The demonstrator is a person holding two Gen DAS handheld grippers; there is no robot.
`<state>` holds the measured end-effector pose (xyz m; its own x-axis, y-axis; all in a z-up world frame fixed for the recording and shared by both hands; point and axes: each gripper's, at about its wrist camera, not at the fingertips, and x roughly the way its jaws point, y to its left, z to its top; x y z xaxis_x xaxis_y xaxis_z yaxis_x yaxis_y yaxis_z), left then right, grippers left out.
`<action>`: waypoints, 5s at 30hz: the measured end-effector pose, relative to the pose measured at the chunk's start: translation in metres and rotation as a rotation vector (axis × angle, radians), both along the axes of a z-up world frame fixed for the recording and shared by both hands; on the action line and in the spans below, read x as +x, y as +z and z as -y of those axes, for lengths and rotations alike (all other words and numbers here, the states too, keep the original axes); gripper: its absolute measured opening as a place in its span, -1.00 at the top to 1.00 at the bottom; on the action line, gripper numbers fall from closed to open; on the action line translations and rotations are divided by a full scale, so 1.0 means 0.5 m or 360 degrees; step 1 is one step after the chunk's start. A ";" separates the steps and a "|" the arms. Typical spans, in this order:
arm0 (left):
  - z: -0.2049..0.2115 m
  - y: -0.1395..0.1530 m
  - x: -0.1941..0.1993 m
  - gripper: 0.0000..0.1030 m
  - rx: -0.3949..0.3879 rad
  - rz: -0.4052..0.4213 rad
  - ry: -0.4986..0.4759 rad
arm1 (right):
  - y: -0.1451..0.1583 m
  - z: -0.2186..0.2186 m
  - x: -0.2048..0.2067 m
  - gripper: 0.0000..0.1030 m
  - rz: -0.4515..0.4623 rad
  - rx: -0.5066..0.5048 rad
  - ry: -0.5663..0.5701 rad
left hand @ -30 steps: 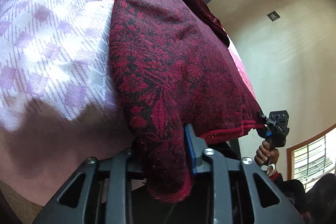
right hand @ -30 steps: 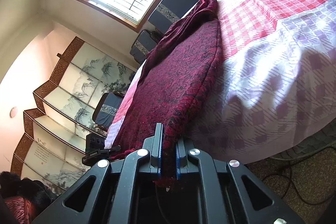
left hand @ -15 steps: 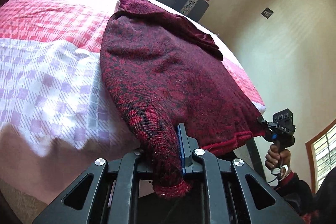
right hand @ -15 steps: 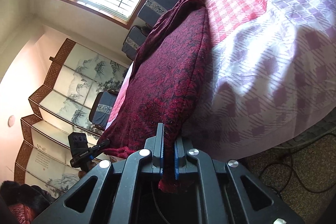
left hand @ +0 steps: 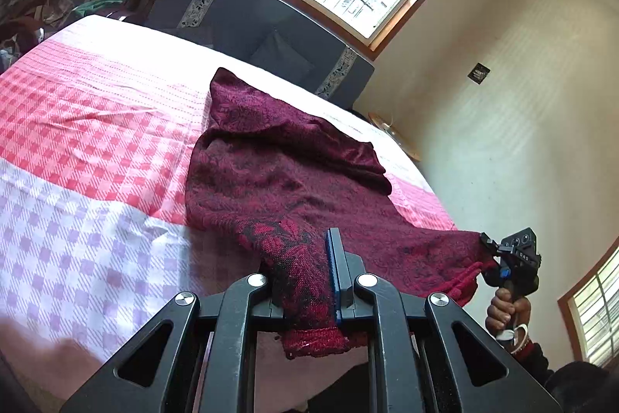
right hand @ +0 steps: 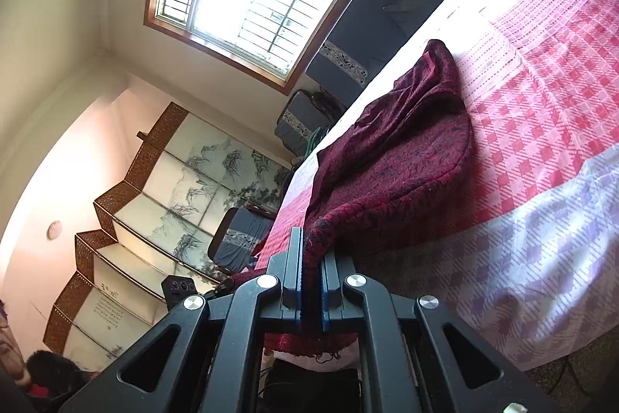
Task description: Fold small clothes
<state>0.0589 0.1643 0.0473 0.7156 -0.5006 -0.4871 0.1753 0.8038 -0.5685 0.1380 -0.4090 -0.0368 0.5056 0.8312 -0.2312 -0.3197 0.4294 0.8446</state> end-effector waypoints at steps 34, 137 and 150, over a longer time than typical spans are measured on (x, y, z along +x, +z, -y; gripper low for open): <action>-0.014 0.006 0.478 0.71 0.0215 -0.0010 0.0241 | 0.008 -0.058 0.495 0.85 -0.0138 -0.0343 -0.0119; 0.233 -0.180 0.491 -0.27 0.0548 -0.0270 -0.0024 | -0.094 -0.391 0.364 0.63 0.0171 -0.1263 0.0264; 0.080 -0.191 0.463 -0.16 0.0466 -0.0303 0.0253 | -0.084 -0.217 0.359 0.68 0.0100 -0.1301 -0.0072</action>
